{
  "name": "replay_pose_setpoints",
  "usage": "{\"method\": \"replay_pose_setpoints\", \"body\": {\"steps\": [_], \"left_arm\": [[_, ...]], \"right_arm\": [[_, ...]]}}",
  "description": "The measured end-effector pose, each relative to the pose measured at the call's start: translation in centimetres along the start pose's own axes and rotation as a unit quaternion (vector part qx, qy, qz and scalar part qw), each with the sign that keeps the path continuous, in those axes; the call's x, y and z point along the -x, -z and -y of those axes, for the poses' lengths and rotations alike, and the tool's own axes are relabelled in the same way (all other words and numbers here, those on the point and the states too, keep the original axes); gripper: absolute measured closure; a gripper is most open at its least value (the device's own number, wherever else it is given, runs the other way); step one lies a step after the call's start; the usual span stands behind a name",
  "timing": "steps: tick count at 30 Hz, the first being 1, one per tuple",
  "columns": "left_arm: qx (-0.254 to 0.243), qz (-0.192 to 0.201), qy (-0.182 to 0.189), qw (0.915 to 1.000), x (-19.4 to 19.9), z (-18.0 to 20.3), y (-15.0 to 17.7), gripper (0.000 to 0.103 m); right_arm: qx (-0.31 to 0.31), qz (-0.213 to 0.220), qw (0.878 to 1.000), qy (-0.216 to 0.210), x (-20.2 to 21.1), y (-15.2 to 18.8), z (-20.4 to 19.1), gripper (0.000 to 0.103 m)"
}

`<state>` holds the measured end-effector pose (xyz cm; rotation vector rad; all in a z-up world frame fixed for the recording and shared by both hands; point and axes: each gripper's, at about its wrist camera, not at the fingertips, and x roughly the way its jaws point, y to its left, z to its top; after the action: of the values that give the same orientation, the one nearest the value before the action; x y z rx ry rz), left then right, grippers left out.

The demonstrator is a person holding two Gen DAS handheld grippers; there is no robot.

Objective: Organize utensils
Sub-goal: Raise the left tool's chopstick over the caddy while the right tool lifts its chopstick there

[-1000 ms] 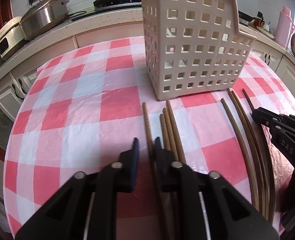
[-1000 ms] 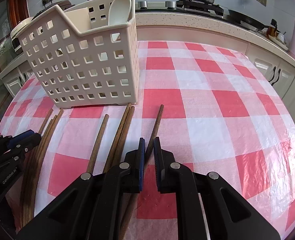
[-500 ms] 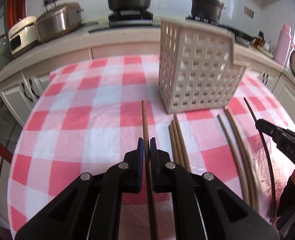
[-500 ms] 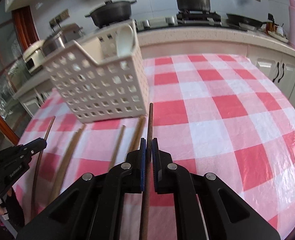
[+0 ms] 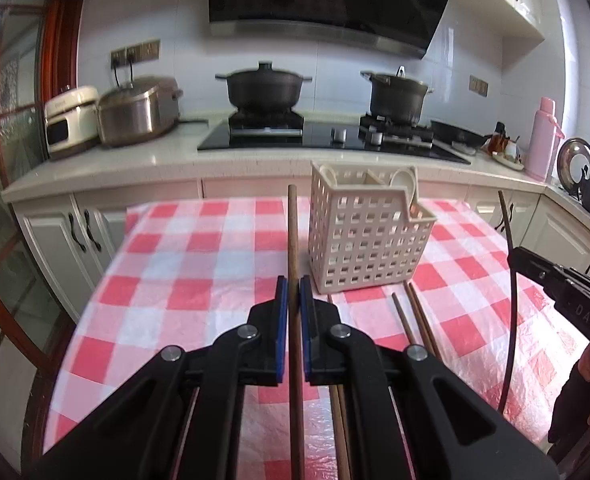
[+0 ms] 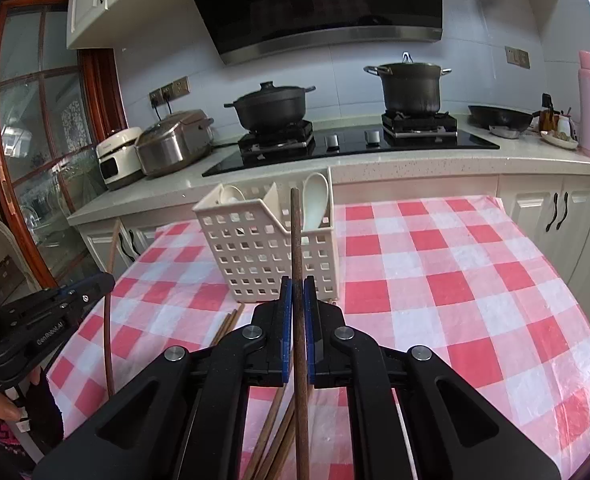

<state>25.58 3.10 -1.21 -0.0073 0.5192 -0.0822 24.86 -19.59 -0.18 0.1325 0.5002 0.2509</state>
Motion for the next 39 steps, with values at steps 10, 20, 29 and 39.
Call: {"method": "replay_pose_setpoints", "body": {"steps": [10,20,29,39], "left_arm": [[-0.002,0.061,0.000,0.9981,4.9,0.7,-0.1,0.097],[-0.013,0.083,-0.005,0.9965,6.1,1.7,-0.2,0.097],[-0.017,0.101,-0.008,0.9947,5.8,2.2,-1.3,0.097],[-0.033,0.126,0.000,0.9915,5.3,3.8,-4.3,0.097]], "right_arm": [[0.025,0.040,0.999,-0.002,3.8,-0.2,-1.3,0.097],[0.025,0.053,0.998,-0.006,4.7,-0.4,-1.4,0.097],[0.037,0.070,0.997,-0.009,4.1,-1.3,-1.9,0.097],[0.059,0.101,0.993,-0.018,3.6,-4.5,-2.6,0.097]]}}
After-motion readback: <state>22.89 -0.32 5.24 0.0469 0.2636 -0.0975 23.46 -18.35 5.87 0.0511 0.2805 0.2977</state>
